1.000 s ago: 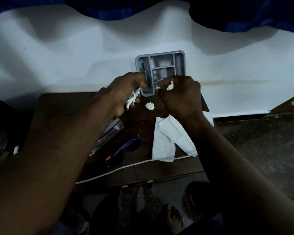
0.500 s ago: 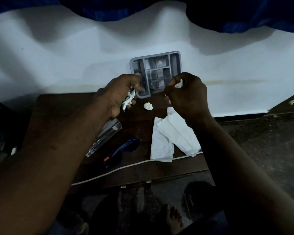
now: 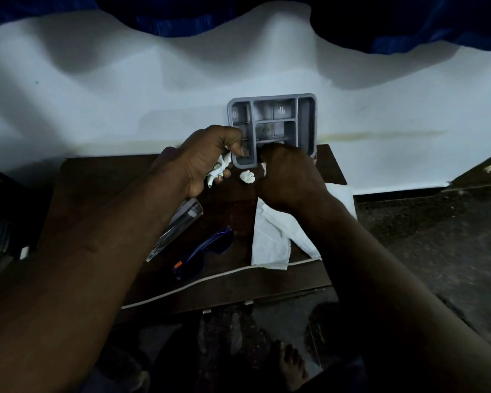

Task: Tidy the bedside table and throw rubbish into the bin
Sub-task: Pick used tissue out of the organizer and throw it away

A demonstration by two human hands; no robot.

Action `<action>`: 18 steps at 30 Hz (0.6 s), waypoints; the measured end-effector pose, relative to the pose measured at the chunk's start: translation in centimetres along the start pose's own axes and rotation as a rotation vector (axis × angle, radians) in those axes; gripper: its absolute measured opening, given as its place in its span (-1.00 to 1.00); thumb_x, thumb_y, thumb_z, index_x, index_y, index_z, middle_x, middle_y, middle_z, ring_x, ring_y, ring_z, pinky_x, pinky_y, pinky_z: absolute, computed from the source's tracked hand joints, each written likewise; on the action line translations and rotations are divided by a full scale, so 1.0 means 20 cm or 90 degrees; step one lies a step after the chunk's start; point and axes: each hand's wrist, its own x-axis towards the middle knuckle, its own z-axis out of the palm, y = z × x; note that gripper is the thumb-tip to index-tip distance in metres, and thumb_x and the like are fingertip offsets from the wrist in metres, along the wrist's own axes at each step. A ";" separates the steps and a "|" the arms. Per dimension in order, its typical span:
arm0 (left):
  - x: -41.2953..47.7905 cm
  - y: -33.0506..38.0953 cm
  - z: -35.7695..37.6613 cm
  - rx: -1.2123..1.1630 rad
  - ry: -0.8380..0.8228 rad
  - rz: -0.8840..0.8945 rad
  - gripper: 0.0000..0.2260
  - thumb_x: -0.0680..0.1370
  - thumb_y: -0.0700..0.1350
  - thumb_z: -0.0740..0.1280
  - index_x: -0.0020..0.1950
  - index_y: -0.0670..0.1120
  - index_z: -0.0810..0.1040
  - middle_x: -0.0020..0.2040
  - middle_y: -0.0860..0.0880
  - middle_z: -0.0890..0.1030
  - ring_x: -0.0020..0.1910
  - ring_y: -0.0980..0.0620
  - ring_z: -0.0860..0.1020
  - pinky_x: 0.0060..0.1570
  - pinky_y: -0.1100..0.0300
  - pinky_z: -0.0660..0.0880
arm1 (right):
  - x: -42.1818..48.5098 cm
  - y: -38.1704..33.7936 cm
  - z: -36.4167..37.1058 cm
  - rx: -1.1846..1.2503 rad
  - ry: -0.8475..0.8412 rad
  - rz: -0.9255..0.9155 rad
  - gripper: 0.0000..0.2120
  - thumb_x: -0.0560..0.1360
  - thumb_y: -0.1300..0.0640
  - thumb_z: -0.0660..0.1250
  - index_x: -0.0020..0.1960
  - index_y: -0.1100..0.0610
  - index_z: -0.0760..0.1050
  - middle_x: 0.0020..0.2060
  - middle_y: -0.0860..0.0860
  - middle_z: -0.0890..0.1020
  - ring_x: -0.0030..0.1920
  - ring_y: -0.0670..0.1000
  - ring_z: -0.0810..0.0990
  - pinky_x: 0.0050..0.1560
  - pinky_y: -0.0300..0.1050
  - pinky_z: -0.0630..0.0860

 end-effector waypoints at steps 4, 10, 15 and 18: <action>0.00 0.00 0.00 -0.014 0.006 0.004 -0.85 0.18 -0.09 0.32 -0.50 -0.12 0.41 -0.48 -0.06 0.33 -0.53 0.01 0.31 -0.53 0.37 0.20 | 0.03 0.00 0.02 0.051 0.031 0.042 -0.82 0.46 0.06 0.46 -0.04 0.17 0.63 -0.03 0.11 0.73 0.01 0.14 0.69 -0.10 -0.18 0.43; 0.00 0.00 -0.03 -0.042 0.034 0.010 -0.85 0.16 -0.07 0.35 -0.38 -0.13 0.52 -0.50 -0.07 0.41 -0.57 -0.01 0.39 -0.51 0.35 0.26 | 0.02 0.00 -0.08 0.205 0.113 0.125 -0.91 0.37 0.11 0.49 -0.16 0.10 0.69 -0.16 0.02 0.76 -0.11 0.05 0.72 -0.08 -0.10 0.60; 0.01 0.00 -0.05 -0.058 0.025 -0.009 -0.80 0.46 -0.08 0.34 -0.34 -0.11 0.46 -0.49 -0.05 0.40 -0.55 0.00 0.38 -0.55 0.37 0.24 | 0.02 0.07 -0.10 0.605 0.144 0.267 -0.90 0.34 0.28 0.44 -0.21 0.14 0.71 -0.36 0.10 0.70 -0.41 0.04 0.61 -0.29 -0.11 0.48; 0.02 0.00 -0.05 -0.063 0.026 -0.019 -0.76 0.47 -0.08 0.34 -0.37 -0.11 0.46 -0.49 -0.05 0.41 -0.56 0.00 0.39 -0.54 0.37 0.24 | 0.02 0.09 -0.12 0.756 0.115 0.294 -0.83 0.40 0.29 0.54 -0.05 0.37 0.69 -0.39 0.14 0.61 -0.45 0.03 0.51 -0.38 -0.21 0.39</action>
